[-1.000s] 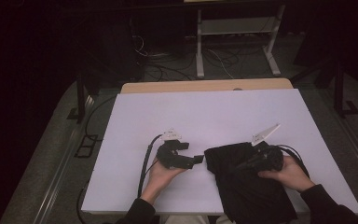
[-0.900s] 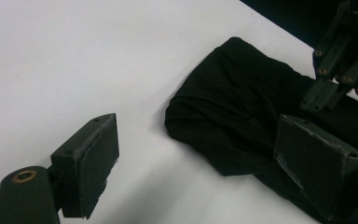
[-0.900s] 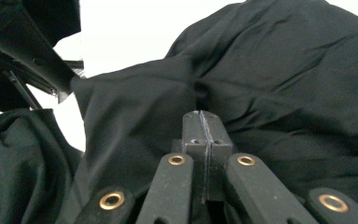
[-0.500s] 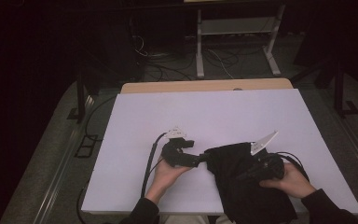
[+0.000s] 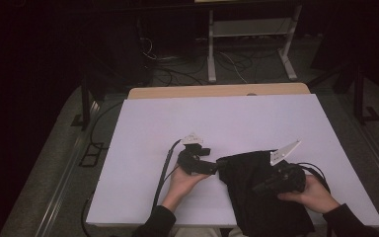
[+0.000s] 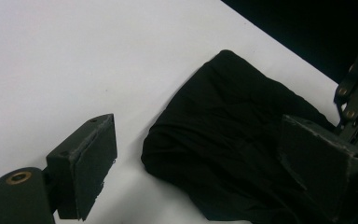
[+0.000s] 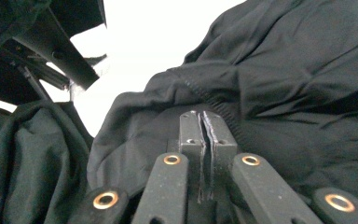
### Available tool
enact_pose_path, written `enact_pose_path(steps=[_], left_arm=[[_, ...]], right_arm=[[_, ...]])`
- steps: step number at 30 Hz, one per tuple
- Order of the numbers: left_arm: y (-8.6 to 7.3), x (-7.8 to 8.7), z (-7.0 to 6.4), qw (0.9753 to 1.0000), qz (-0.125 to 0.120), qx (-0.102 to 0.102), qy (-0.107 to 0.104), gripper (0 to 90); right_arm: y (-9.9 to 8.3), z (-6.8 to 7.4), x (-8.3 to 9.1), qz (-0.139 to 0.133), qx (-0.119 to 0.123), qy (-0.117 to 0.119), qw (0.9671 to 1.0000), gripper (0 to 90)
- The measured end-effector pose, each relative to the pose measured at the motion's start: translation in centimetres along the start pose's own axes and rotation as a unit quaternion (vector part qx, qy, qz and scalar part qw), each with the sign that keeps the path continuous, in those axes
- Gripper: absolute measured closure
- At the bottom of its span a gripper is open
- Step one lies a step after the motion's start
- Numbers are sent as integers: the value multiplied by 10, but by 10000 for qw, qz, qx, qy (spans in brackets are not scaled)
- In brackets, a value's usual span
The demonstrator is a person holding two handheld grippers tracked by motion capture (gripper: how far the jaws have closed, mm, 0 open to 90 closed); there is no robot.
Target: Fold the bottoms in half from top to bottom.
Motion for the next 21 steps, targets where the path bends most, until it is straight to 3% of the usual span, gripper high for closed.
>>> enact_pose_path(steps=[12,17,21], left_arm=[[7,-1,6,9998,109,-4,171,117],[15,-3,6,9996,151,-72,233,118],[23,-4,7,9996,142,-80,231,118]], right_arm=[[14,-5,31,-471,64,-206,9987,828],[22,-13,51,-835,-30,-444,9955,750],[25,-19,61,-976,-80,-635,9932,679]])
Point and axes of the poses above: each handheld gripper's, and its own axes: x roughly backward along the jaws, y roughly out of its top, z roughly to its left, the point moved 3 cm from there along -x, roughly forward along the jaws, and after that the axes turned 7 degrees about -x, right-handed, at the moved point
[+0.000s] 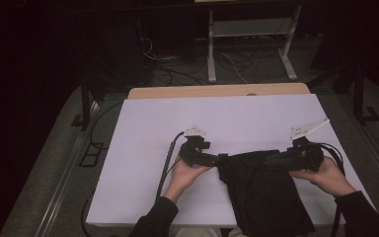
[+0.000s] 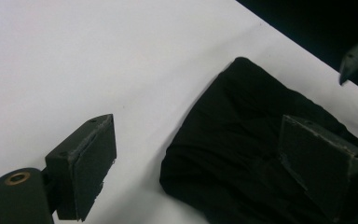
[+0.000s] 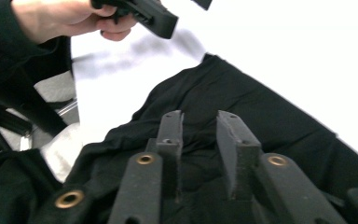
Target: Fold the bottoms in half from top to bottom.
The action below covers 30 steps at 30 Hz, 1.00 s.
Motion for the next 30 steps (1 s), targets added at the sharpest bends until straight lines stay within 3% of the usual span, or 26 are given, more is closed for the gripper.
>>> enact_pose_path(steps=[8,13,18,20,22,24,28,30], left_arm=[[8,0,7,10000,67,32,33,118],[11,2,13,9999,24,64,82,118],[12,3,18,9999,-62,130,90,118],[12,2,19,9999,-93,127,67,118],[11,2,20,9998,-101,147,66,117],[11,0,22,9998,-99,173,64,116],[9,-3,26,9997,-86,213,59,113],[8,-4,26,9997,-103,225,41,112]], right_arm=[[11,-13,8,-89,-136,-180,9997,498],[17,-22,12,-142,-149,-490,9986,365],[22,-30,15,-254,-223,-562,9978,218],[23,-35,14,-250,-250,-544,9979,113],[23,-39,14,-191,-282,-590,9977,98],[23,-45,12,-169,-315,-628,9974,10],[22,-57,8,-148,-502,-718,9960,1],[20,-63,6,-53,-486,-843,9952,0]])
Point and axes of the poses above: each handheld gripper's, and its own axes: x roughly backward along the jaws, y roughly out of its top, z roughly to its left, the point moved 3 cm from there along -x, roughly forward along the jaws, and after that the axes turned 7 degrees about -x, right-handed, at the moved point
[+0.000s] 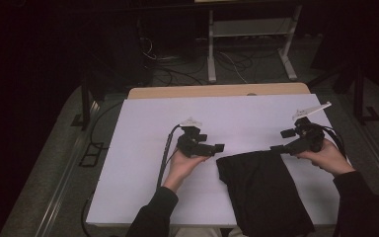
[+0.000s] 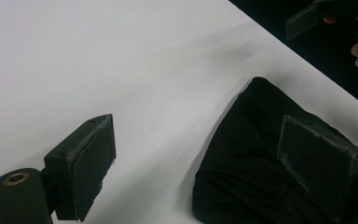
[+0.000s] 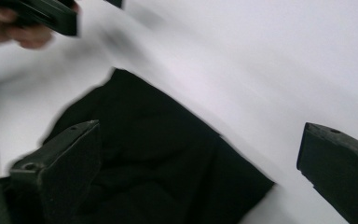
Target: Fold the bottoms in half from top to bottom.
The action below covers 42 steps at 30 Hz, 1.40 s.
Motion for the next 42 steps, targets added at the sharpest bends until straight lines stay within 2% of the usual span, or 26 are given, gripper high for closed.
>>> enact_pose_path(steps=[7,11,17,24,27,31,36,42], left_arm=[[-3,-5,1,10000,48,-11,-13,111],[-5,-10,4,10000,40,49,-44,111],[-12,-20,5,9998,122,130,-109,117],[-25,-31,4,9993,243,249,-159,134],[-28,-33,2,9987,323,311,-256,142],[-30,-34,-2,9982,400,273,-362,157],[-34,-35,-7,9976,417,170,-534,227],[-35,-35,-8,9958,452,253,-752,302]], right_arm=[[-8,-18,-13,51,-72,-102,9999,0],[-13,-27,-18,188,-87,-283,9994,0],[-19,-34,-22,129,-167,-174,9996,43],[-23,-36,-27,130,-214,-62,9997,106],[-24,-37,-29,197,-209,-33,9996,135],[-25,-37,-32,231,-196,0,9995,172],[-27,-38,-34,281,-151,45,9995,239],[-29,-40,-37,305,-168,114,9993,329]])
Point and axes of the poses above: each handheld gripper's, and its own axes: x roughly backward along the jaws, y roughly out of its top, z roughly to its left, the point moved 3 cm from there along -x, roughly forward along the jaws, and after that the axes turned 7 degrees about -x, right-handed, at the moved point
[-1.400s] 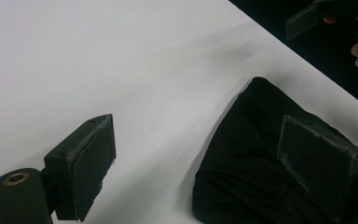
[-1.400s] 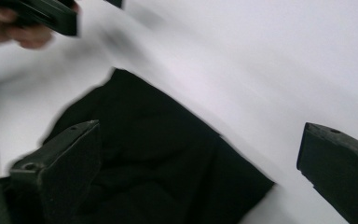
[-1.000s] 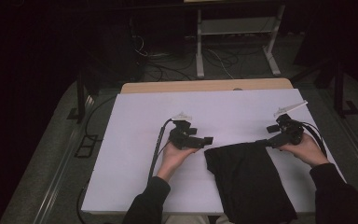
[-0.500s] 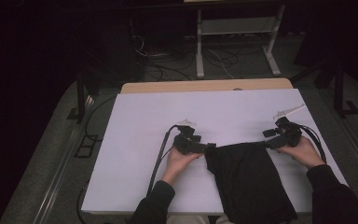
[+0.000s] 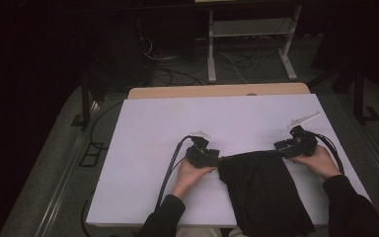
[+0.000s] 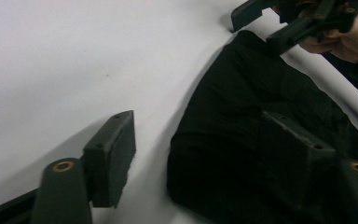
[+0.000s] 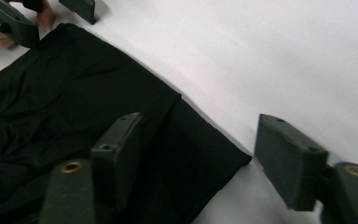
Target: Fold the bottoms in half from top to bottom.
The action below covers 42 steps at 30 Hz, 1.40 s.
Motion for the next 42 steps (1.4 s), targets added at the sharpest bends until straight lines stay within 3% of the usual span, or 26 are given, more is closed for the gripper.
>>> enact_pose_path(steps=[6,12,14,16,18,21,26,32,42], left_arm=[[-2,-1,-2,9987,203,64,-455,412],[-5,-3,-5,9969,459,-79,-631,705],[-4,-2,-7,9973,441,-122,-579,801],[-2,-1,-9,9973,458,-236,-516,826],[1,2,-13,9970,453,-498,-381,832],[8,8,-17,9965,334,-730,-219,835],[21,25,-23,9956,97,-930,62,838],[29,43,-20,9954,-10,-916,286,840],[37,61,-15,9937,-64,-1004,503,842]], right_arm=[[-4,-3,0,46,-21,142,9999,461],[-6,-5,-1,217,-213,434,9986,690],[-6,-5,-2,285,-236,444,9983,770],[-6,-4,-2,318,-232,428,9983,822],[-5,-2,-1,294,-264,418,9983,836],[-4,2,0,265,-226,328,9989,838],[2,9,1,145,-211,207,9995,839],[12,22,1,-124,-198,165,9996,839],[23,38,-3,-277,-160,99,9994,839]])
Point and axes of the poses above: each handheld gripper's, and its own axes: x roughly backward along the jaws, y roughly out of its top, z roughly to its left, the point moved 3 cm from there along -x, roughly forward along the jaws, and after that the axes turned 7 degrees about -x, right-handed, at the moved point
